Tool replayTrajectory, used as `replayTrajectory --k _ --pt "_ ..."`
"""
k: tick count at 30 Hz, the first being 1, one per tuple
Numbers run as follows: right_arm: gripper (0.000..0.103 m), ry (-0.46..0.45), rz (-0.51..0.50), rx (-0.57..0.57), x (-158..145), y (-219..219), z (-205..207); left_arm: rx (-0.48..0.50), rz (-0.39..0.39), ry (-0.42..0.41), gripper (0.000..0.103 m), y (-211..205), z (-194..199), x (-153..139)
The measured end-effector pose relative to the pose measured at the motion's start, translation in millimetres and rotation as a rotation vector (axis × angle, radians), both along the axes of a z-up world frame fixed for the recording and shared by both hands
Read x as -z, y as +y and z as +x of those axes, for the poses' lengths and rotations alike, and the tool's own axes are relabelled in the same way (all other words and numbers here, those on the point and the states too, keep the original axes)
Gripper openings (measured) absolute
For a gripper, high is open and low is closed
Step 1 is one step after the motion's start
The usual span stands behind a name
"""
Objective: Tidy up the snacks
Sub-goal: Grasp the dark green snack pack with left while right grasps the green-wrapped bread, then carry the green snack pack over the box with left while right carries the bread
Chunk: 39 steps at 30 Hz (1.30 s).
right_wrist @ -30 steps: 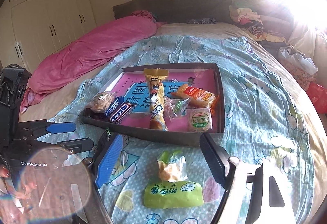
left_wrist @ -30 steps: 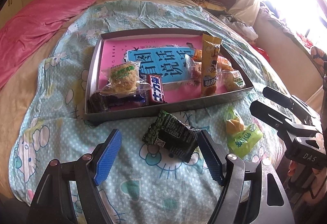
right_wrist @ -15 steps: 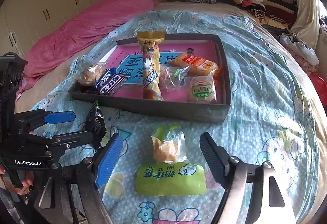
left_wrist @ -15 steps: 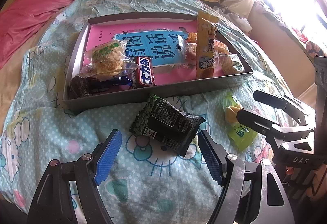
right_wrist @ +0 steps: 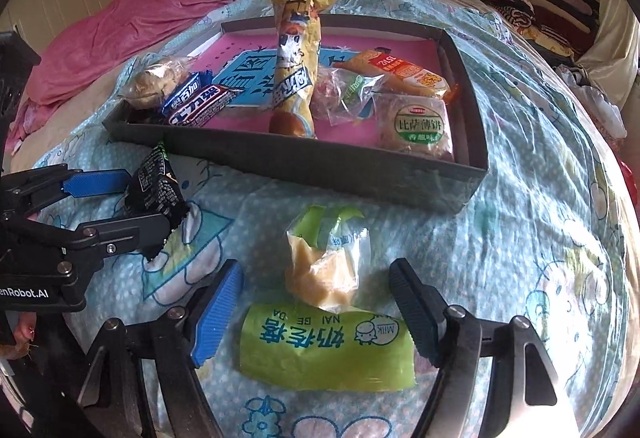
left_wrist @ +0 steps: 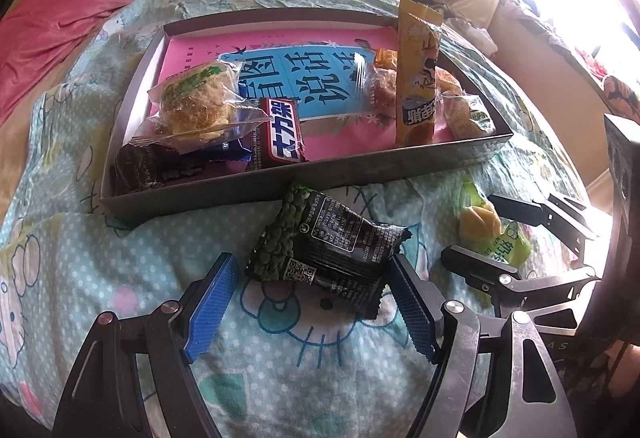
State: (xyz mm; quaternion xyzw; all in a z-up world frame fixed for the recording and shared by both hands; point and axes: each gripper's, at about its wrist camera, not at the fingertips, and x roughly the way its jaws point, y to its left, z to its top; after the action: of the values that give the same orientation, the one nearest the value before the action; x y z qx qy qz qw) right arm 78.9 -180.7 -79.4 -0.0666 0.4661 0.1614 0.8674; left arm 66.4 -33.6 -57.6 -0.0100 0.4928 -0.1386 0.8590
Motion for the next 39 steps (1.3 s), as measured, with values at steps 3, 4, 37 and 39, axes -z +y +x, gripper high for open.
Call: replayTrajectory --k 3,4,37,39 --pt "0.065 -0.008 -0.014 -0.008 2.6 -0.4 0.8 -0.003 -0.003 0.002 0.078 -0.2 3.2 1.5" --pt "0.061 -0.007 -0.009 -0.007 2.6 -1.5 1.5 -0.004 -0.004 0.003 0.078 -0.3 4.1 1.8" --pt "0.033 -0.169 0.206 0.017 -44.0 -28.0 -3.5 -0.017 -0.060 -0.057 0.055 6.0 -3.7 -23.1" --pt "0.033 -0.185 0.210 0.015 -47.4 -29.4 -4.5 -0.027 -0.070 -0.074 0.055 8.4 -3.6 -31.4"
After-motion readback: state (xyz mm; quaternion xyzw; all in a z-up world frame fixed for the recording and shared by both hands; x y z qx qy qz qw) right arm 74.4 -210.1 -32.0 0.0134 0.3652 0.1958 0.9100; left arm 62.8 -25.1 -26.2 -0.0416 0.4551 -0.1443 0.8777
